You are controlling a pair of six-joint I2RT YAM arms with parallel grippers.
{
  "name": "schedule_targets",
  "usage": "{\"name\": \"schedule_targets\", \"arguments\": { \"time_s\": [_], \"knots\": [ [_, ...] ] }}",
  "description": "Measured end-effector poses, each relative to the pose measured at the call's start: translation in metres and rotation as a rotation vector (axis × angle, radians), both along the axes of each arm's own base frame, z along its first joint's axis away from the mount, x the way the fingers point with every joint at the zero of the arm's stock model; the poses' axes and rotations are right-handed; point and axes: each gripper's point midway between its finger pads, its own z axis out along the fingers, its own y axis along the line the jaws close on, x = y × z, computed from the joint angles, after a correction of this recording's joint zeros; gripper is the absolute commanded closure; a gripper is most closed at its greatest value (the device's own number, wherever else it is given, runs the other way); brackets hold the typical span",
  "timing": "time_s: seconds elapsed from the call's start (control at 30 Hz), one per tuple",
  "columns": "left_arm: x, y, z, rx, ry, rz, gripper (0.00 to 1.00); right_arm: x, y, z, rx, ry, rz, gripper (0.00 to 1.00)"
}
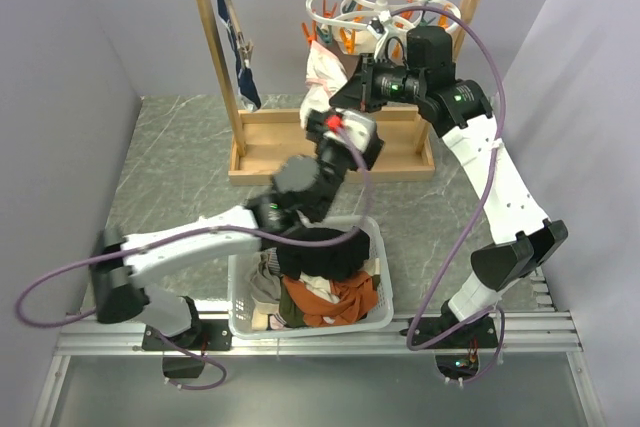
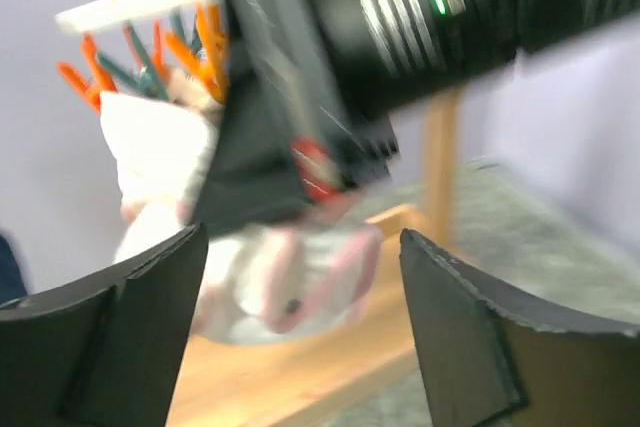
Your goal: Remove the underwear clipped to the hanger
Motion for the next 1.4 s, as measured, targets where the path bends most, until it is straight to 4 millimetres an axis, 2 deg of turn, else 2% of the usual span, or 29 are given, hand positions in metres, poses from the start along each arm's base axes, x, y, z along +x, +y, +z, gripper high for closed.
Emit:
{"name": "schedule_targets", "arguments": {
  "time_s": [0.1,0.27,0.33,0.37,0.43,0.5,0.57,0.67,0.77,0.83,0.9,1.07,1.17,1.33,1.4],
  "knots": [
    [-0.012,0.016,0.033,-0.104,0.05,-0.114,0.13,0.006,-0.01,-0.007,-0.02,0.02,-0.029,1.0],
    [-0.02,0.068,0.11,-0.352,0.091,-0.274,0.09,0.015,-0.023,-0.016,-0.042,0.041,-0.072,1.0],
    [-0.012,0.084,0.128,-0.426,0.114,-0.318,0.08,0.017,-0.027,-0.019,-0.052,0.043,-0.082,1.0],
    [-0.004,0.09,0.133,-0.445,0.132,-0.329,0.05,0.017,-0.027,-0.021,-0.056,0.047,-0.084,1.0],
    [0.017,0.095,0.137,-0.463,0.174,-0.341,0.05,0.017,-0.027,-0.025,-0.062,0.052,-0.082,1.0],
    [0.041,0.089,0.137,-0.46,0.224,-0.35,0.06,0.017,-0.028,-0.03,-0.068,0.062,-0.081,1.0],
    [0.065,0.071,0.124,-0.438,0.293,-0.374,0.07,0.017,-0.028,-0.034,-0.074,0.074,-0.079,1.0],
    [0.099,0.045,0.073,-0.39,0.462,-0.389,0.09,0.015,-0.028,-0.038,-0.078,0.083,-0.079,1.0],
    [0.119,0.042,0.024,-0.363,0.608,-0.347,0.11,0.009,-0.031,-0.039,-0.081,0.084,-0.077,1.0],
    [0.124,0.047,0.01,-0.363,0.656,-0.32,0.11,0.003,-0.033,-0.038,-0.081,0.079,-0.076,1.0],
    [0.126,0.052,0.008,-0.376,0.673,-0.306,0.13,-0.003,-0.035,-0.036,-0.08,0.075,-0.075,1.0],
    [0.125,0.056,0.035,-0.42,0.623,-0.316,0.14,-0.01,-0.038,-0.03,-0.073,0.057,-0.071,1.0],
    [0.13,0.06,0.038,-0.442,0.612,-0.302,0.16,-0.011,-0.037,-0.03,-0.074,0.057,-0.067,1.0],
    [0.159,0.068,0.038,-0.462,0.597,-0.242,0.21,-0.015,-0.035,-0.032,-0.082,0.06,-0.042,1.0],
    [0.17,0.073,0.031,-0.465,0.6,-0.205,0.22,-0.017,-0.034,-0.032,-0.084,0.06,-0.034,1.0]
  ]
}}
